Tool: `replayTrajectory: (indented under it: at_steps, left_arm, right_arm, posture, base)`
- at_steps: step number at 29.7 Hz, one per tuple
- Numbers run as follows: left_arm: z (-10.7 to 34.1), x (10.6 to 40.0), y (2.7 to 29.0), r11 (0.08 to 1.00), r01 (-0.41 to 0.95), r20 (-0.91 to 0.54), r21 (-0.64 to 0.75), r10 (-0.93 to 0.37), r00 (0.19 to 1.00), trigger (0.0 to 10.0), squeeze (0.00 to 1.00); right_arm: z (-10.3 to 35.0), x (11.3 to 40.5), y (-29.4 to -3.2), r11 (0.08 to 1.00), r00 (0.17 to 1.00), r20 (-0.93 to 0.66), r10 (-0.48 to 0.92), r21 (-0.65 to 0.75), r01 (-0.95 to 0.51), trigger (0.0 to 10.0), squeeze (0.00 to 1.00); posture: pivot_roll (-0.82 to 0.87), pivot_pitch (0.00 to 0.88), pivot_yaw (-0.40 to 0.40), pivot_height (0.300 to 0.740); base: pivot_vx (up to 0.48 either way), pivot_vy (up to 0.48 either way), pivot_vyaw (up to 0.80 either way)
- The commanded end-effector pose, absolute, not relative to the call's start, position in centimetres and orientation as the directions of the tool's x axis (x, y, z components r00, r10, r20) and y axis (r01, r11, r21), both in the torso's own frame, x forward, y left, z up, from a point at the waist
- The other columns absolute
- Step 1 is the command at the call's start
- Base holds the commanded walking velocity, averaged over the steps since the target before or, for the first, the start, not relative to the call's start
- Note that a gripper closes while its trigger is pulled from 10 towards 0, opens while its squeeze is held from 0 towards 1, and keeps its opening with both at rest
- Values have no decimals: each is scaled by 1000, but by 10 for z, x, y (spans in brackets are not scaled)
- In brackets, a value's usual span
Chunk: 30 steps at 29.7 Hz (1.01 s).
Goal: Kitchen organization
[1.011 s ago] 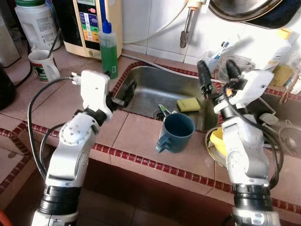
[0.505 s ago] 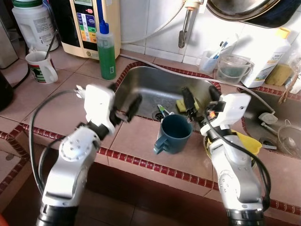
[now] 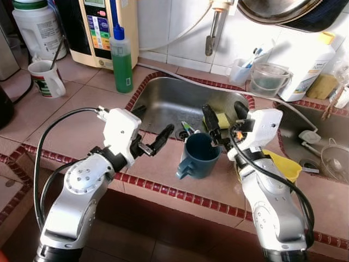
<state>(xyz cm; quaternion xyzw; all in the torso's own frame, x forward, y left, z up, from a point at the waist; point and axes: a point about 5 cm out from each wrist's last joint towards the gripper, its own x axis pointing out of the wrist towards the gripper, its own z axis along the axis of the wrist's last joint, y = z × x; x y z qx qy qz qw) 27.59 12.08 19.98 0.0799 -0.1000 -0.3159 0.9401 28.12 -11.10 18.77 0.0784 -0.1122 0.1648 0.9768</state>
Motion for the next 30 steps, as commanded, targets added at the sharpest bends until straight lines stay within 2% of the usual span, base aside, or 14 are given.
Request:
replayTrajectory:
  at_steps: [1,9,20,27,30]
  left_arm:
    - [203,272,116,772,596,154,220,-631,760,10000,0]
    - [198,267,116,775,596,145,210,-627,765,10000,0]
    - [210,268,116,771,596,176,225,-633,754,10000,0]
    - [200,264,113,751,622,144,220,-656,741,10000,0]
    - [195,260,108,724,654,117,219,-685,719,10000,0]
  right_arm:
    - [187,278,-111,938,926,234,296,110,-328,10000,0]
    - [176,268,-109,938,934,183,306,111,-329,10000,0]
    - [189,263,-108,929,921,202,332,97,-356,10000,0]
    - [185,260,-110,936,922,212,324,69,-345,10000,0]
    - [196,267,-126,967,943,267,198,107,-233,10000,0]
  posture:
    - [-164,77,-56,732]
    - [-162,79,-57,732]
    - [-163,68,-60,732]
    - [-165,66,-60,732]
    - [-169,64,-55,732]
  base:
    - [0,0,0]
    - [0,0,0]
    - [0,0,0]
    - [0,0,0]
    - [0,0,0]
